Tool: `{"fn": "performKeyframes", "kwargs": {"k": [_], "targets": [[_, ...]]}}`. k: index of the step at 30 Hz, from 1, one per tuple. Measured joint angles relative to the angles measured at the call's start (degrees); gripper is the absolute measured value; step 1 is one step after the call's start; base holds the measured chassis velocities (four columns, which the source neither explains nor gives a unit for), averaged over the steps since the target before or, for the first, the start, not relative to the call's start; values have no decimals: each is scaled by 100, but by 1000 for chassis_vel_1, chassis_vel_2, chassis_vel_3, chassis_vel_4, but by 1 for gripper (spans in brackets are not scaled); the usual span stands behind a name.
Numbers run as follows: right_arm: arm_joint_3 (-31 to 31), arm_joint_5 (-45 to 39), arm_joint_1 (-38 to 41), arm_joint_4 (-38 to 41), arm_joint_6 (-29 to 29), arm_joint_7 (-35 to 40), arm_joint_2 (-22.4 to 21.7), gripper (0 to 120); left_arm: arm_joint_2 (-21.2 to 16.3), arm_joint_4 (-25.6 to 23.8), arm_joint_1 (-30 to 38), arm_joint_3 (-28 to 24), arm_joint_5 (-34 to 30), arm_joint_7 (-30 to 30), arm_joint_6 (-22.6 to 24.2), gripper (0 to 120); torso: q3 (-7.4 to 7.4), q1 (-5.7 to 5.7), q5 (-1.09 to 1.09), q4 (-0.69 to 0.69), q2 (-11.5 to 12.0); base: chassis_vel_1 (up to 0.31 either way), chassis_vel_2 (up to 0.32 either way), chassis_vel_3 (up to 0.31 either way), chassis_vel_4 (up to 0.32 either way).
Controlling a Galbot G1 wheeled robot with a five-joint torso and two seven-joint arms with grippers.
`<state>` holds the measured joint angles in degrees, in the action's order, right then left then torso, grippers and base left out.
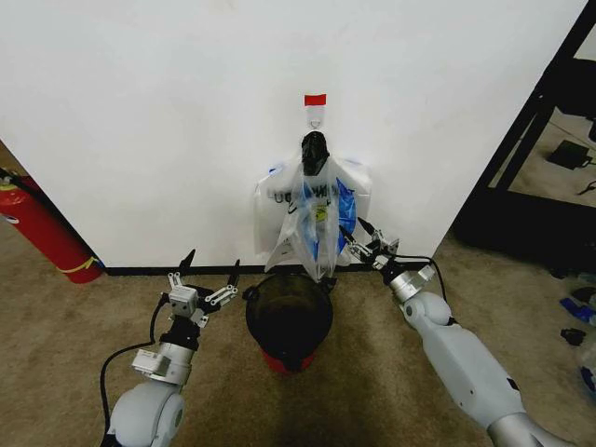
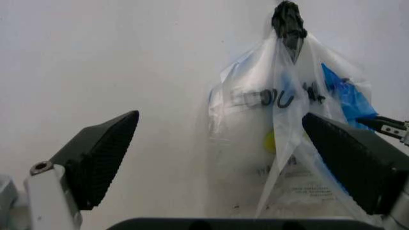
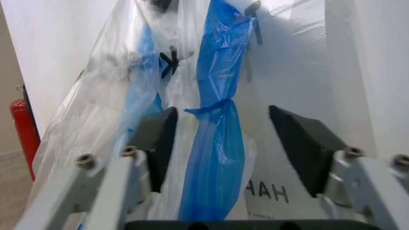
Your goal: Pick up the garbage bag from the wall and place it over the trash bin.
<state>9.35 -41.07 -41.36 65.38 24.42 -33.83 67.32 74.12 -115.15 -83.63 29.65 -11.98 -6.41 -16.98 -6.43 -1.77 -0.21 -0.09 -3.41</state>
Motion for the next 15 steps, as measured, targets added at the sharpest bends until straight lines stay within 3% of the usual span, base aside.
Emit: {"fn": "performKeyframes", "kwargs": {"k": [10, 15], "targets": [[-136, 45, 86, -146, -74, -87, -7, 17, 123, 40, 5, -68, 130, 0, 10, 100, 0, 0, 0, 0, 0, 0, 0, 0, 0], [-206, 77, 151, -238, -40, -95, 17, 10, 173, 54, 2, -80, 186, -5, 13, 100, 0, 0, 0, 0, 0, 0, 0, 0, 0]]}}
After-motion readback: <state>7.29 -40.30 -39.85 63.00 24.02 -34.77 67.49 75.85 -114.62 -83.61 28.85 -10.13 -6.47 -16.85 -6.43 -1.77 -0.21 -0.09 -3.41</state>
